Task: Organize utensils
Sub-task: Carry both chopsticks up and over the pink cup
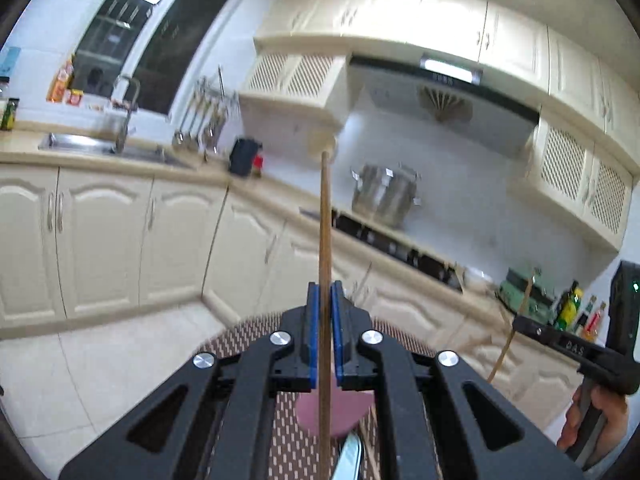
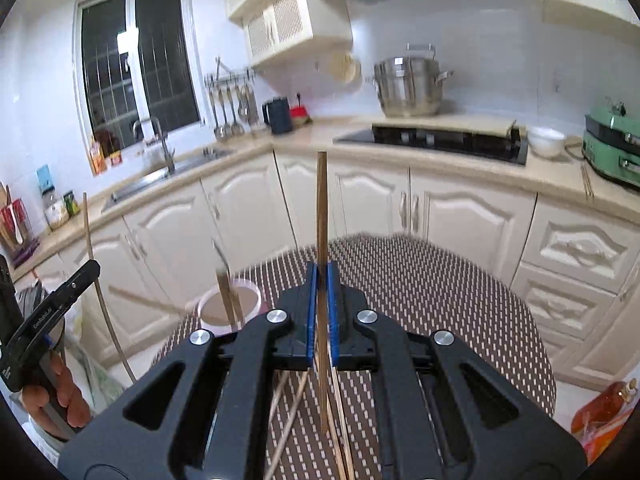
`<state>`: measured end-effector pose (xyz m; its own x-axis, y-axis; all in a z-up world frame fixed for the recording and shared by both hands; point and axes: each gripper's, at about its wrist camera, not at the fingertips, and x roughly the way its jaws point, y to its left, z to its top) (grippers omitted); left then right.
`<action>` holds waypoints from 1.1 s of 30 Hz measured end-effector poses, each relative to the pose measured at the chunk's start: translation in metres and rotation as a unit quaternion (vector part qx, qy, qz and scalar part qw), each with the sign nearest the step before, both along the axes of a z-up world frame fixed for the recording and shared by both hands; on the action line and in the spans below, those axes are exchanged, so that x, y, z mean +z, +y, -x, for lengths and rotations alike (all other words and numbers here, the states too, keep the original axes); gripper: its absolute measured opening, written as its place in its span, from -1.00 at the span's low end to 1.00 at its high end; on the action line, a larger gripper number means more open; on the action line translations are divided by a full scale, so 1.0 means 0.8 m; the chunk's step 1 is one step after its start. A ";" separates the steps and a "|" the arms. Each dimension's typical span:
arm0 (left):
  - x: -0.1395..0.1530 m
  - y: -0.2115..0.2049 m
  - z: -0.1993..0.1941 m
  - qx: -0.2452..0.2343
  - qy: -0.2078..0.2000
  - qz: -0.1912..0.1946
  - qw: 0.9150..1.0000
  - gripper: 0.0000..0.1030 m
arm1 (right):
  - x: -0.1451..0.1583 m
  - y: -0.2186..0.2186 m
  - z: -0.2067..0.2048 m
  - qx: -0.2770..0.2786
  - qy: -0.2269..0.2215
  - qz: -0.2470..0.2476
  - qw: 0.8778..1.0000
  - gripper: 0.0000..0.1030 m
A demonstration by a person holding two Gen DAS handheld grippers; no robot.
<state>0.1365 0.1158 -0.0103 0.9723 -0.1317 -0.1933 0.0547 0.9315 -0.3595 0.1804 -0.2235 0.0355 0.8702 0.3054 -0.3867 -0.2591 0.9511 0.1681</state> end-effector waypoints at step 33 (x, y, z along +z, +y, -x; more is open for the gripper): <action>0.018 -0.046 -0.119 -0.023 -0.126 -0.005 0.992 -0.88 | 0.010 0.113 -0.035 0.044 -0.107 -0.010 0.993 -0.89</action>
<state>0.2318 0.0787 0.0042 0.9829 -0.1761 0.0540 0.1841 0.9295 -0.3196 0.2081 -0.1333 0.0436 0.9013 0.3897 -0.1893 -0.3731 0.9202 0.1180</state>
